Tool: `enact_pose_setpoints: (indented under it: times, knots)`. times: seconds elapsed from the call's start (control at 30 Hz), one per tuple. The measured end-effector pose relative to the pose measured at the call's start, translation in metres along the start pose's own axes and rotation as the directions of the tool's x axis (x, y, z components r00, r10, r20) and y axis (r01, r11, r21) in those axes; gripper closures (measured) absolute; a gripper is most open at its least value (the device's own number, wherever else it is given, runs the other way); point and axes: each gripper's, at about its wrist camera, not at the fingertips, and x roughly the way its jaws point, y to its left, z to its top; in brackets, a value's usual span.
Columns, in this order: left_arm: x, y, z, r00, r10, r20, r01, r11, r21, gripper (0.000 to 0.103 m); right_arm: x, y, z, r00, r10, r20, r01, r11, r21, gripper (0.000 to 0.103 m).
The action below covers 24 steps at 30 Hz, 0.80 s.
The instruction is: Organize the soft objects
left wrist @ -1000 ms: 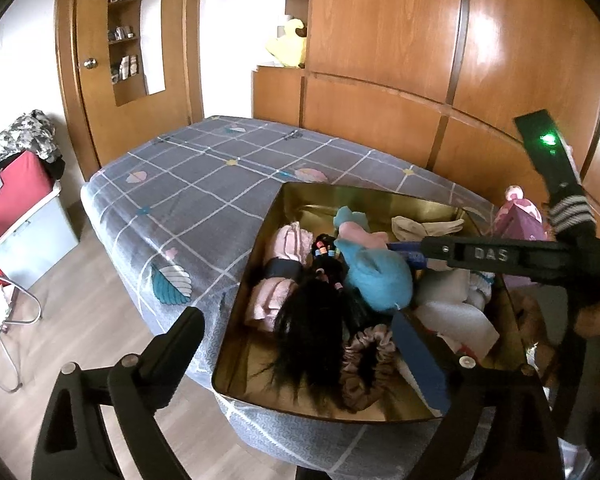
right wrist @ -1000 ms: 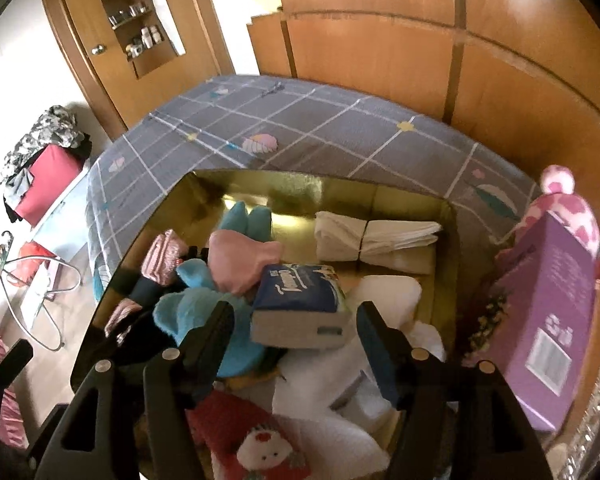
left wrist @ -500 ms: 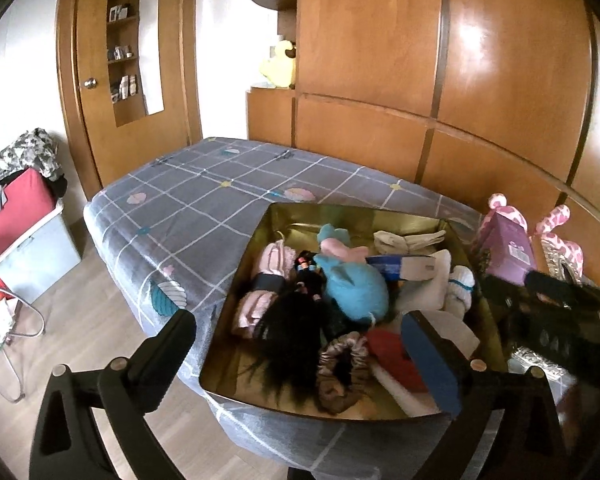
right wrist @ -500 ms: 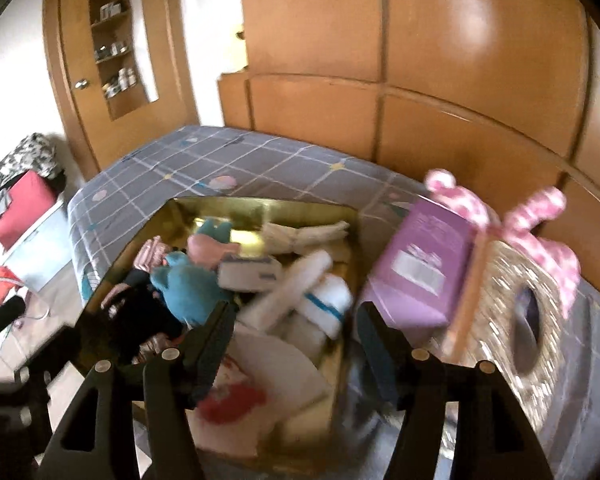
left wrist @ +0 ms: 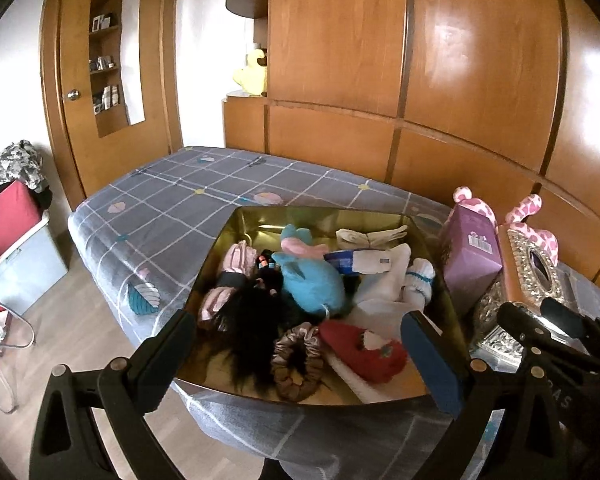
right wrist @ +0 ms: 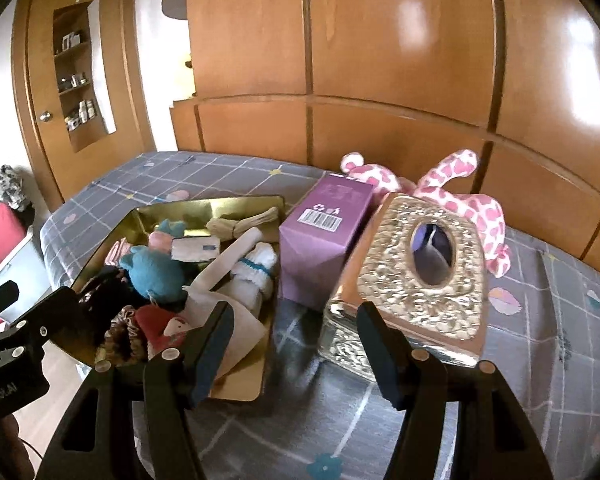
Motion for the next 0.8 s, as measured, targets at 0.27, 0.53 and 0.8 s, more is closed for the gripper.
enact_pose_setpoints:
  times: [0.27,0.53,0.8]
  knots:
    - [-0.001,0.0,0.0004,1.0,0.024,0.0,-0.024,1.0,0.0,0.0,-0.006,0.0025,-0.002,1.0,-0.004,0.014,0.004,1.0,-0.005,0.038]
    - [0.0005,-0.0015,-0.0004,0.999,0.038,-0.006,-0.038,0.999,0.015,0.0,-0.0068,0.0044,-0.0025,1.0,0.002,0.014,-0.001,1.0,-0.01,0.038]
    - [0.0009,-0.001,-0.0012,0.999,0.039,-0.011,-0.039,0.999,0.011,0.0,-0.0078,0.0055,-0.0021,1.0,0.004,0.018,-0.004,1.0,-0.012,0.038]
